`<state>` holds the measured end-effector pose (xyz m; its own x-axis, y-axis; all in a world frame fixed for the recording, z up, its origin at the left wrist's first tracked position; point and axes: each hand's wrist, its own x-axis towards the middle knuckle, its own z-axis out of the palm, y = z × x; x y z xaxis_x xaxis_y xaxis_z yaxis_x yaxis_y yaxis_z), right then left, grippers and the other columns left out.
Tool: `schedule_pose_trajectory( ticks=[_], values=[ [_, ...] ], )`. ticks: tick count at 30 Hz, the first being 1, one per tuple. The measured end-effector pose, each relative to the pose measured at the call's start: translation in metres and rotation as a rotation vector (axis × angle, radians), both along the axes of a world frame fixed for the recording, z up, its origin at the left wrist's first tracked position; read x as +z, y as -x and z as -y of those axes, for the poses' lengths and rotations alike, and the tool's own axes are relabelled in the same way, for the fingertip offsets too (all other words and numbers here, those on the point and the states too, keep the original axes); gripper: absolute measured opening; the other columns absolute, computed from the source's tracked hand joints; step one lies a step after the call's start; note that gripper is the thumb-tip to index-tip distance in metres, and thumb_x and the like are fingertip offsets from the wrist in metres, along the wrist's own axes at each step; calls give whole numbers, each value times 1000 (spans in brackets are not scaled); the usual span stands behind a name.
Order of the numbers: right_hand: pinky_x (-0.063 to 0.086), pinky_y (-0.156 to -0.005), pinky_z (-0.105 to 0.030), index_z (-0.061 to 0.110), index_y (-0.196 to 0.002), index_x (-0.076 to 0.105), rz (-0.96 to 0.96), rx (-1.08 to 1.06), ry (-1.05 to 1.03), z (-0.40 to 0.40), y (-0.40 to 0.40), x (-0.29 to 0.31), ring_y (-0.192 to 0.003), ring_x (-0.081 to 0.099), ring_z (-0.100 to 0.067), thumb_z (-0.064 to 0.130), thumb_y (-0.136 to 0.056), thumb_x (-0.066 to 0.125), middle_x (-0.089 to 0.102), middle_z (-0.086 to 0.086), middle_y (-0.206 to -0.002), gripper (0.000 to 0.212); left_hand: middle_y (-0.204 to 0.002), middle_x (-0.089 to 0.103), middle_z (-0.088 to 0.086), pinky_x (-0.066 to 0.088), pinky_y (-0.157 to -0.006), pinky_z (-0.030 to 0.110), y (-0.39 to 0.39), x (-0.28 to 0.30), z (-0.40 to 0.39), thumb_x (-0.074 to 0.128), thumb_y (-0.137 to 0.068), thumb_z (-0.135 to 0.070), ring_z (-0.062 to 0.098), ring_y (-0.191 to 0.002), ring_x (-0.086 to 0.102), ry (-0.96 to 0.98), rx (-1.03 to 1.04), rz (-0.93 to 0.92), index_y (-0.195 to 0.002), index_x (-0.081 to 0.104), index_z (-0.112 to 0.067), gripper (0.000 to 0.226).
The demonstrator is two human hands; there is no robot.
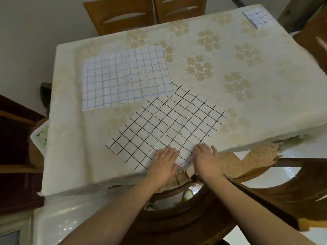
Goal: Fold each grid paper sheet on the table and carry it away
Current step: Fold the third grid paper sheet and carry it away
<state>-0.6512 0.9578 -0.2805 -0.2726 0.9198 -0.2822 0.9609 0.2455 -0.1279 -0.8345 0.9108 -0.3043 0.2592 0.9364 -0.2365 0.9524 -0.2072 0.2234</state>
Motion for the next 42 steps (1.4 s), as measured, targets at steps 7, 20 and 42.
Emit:
schedule_pose_trajectory(
  ticks=[7, 20, 42],
  values=[
    [11, -119, -45, 25, -136, 46, -55, 9, 18, -2, -2, -3, -143, 26, -17, 23, -98, 38, 38, 2, -151, 39, -163, 4, 3, 6, -119, 43, 36, -3, -43, 28, -101, -41, 22, -150, -1, 3, 54, -47, -154, 14, -24, 57],
    [7, -118, -47, 17, -141, 42, -93, 53, 13, -1, -13, -13, -140, 30, -14, 15, -90, 28, 39, 2, -149, 52, -163, -10, 3, 5, -111, 66, 15, -20, -36, 6, -98, -55, 27, -149, -5, 172, 301, -163, -153, -7, -29, 63],
    [13, -115, -50, 15, -115, 63, -123, 33, -136, -47, -23, -16, -124, 50, -25, 6, -88, 55, 62, -5, -120, 30, -131, 52, 3, 38, -96, 42, 14, 8, -43, 36, -100, -36, 23, -119, 47, -60, 357, -84, -135, 45, -21, 39]
  ],
)
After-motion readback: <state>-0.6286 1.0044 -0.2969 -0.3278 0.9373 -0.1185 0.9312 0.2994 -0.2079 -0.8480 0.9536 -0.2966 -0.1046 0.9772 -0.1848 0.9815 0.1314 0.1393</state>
